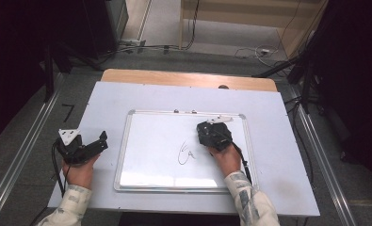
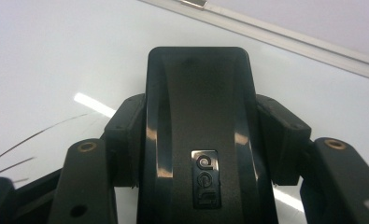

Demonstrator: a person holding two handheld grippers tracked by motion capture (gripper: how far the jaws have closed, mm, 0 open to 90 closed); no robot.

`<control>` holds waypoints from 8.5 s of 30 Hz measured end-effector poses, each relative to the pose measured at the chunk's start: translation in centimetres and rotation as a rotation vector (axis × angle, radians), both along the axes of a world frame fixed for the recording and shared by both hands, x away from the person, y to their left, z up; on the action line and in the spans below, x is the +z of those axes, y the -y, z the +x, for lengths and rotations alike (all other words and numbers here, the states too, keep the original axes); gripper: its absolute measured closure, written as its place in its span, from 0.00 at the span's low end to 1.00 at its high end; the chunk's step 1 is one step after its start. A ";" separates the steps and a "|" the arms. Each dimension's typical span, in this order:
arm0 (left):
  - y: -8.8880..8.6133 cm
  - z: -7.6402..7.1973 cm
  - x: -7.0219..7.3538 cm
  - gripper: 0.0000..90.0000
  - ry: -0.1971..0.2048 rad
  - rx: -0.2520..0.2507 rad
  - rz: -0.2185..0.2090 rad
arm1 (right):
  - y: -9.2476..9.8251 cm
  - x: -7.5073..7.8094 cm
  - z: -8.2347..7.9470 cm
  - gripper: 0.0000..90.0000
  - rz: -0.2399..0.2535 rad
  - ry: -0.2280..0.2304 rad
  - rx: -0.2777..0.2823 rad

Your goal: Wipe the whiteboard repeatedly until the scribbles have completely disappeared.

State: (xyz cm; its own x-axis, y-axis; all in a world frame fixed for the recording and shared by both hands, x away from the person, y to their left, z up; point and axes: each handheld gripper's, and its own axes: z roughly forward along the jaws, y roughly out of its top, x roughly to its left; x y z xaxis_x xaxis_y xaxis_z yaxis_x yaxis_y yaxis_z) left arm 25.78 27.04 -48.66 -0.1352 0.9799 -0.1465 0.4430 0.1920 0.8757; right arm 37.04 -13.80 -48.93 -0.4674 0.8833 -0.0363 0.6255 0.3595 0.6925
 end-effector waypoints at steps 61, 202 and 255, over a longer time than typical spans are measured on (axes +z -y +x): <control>0.5 0.3 -0.1 0.01 -0.005 -0.006 0.000 | -0.3 -0.2 -2.4 0.44 -0.018 0.004 0.036; 0.4 0.2 0.1 0.01 0.001 -0.006 -0.008 | -2.6 -0.3 -3.3 0.43 -0.022 0.000 0.047; 0.2 0.2 0.1 0.01 0.002 -0.004 -0.017 | -4.7 -0.3 -3.8 0.43 -0.028 0.008 0.176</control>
